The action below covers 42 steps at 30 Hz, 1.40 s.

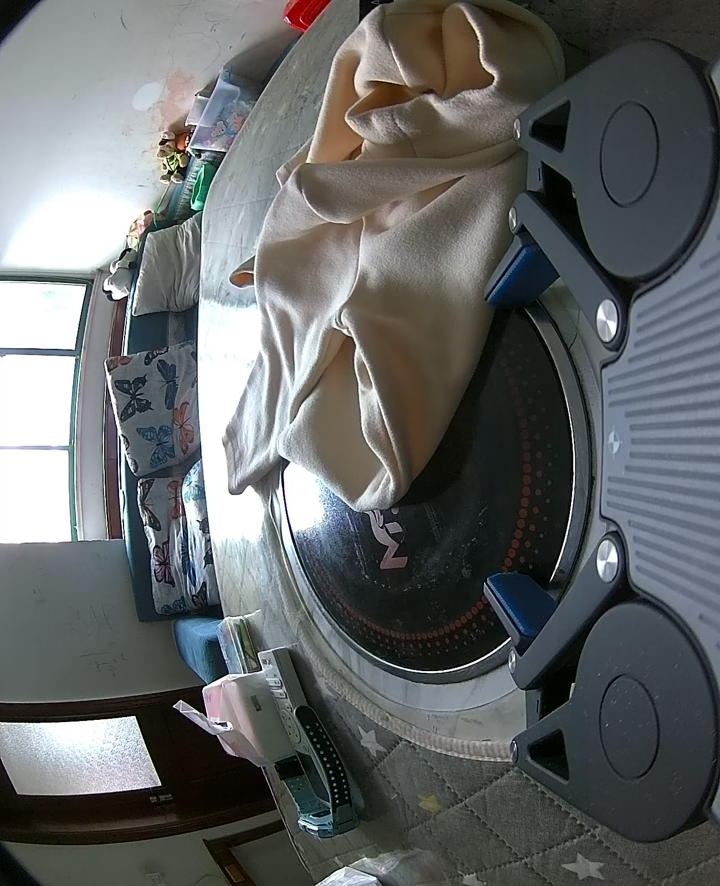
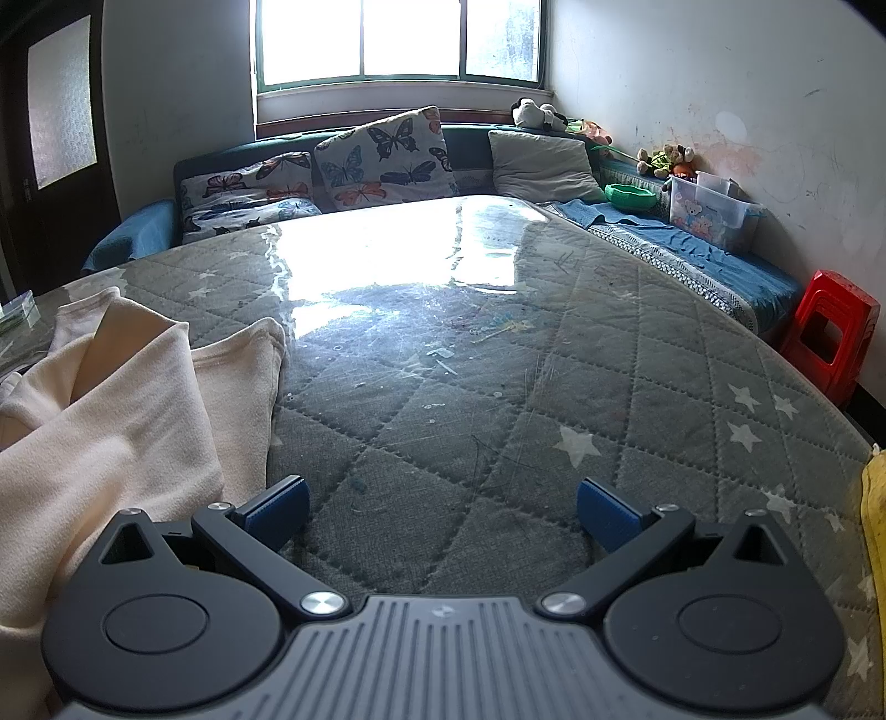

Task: Fold clothes
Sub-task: 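Move both tools toward the crumpled cream shirt on the table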

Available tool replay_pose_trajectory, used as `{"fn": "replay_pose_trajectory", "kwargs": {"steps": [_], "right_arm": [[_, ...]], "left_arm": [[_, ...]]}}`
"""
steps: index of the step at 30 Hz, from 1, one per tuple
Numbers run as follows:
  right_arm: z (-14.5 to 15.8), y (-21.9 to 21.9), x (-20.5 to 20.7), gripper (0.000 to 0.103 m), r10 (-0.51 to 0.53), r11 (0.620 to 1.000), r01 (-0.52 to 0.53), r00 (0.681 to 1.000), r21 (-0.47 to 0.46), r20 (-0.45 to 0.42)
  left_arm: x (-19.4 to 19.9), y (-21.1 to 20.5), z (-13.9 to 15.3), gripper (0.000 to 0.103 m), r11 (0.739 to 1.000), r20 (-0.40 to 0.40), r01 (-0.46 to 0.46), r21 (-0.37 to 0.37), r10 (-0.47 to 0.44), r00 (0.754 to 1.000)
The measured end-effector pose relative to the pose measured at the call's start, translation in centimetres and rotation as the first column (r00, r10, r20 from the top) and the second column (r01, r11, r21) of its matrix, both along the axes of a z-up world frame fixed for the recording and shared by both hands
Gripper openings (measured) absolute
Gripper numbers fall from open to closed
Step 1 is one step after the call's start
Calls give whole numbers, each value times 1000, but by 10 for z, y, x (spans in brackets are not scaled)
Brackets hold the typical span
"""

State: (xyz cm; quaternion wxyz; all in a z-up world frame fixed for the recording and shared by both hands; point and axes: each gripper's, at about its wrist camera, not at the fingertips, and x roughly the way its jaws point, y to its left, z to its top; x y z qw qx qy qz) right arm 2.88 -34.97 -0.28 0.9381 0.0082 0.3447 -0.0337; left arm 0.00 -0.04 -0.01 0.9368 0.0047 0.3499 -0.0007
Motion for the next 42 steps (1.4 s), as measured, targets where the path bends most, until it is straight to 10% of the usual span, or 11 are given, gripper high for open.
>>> {"fn": "replay_pose_trajectory", "kwargs": {"steps": [42], "right_arm": [[48, 37, -114, 103, 330, 943, -332, 939, 2, 93]], "left_arm": [[-68, -28, 26, 103, 1000, -46, 2, -31, -3, 999]]}}
